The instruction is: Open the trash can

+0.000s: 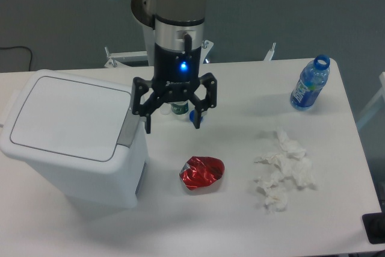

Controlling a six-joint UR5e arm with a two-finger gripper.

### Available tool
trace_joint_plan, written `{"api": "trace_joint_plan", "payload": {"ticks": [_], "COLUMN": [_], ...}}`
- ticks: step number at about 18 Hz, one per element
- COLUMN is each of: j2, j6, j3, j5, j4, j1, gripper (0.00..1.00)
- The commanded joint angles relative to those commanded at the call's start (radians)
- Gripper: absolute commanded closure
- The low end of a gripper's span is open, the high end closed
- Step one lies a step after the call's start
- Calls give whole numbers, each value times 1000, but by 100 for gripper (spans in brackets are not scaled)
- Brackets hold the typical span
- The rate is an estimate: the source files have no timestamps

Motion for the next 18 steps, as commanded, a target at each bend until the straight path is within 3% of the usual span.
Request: {"api": "trace_joint_plan", "payload": {"ticks": [18], "j2": [-2], "j6": [5], "j3": [-23], "j5": [-18], "j4": [-2], "j1": [0], "gripper": [0]}}
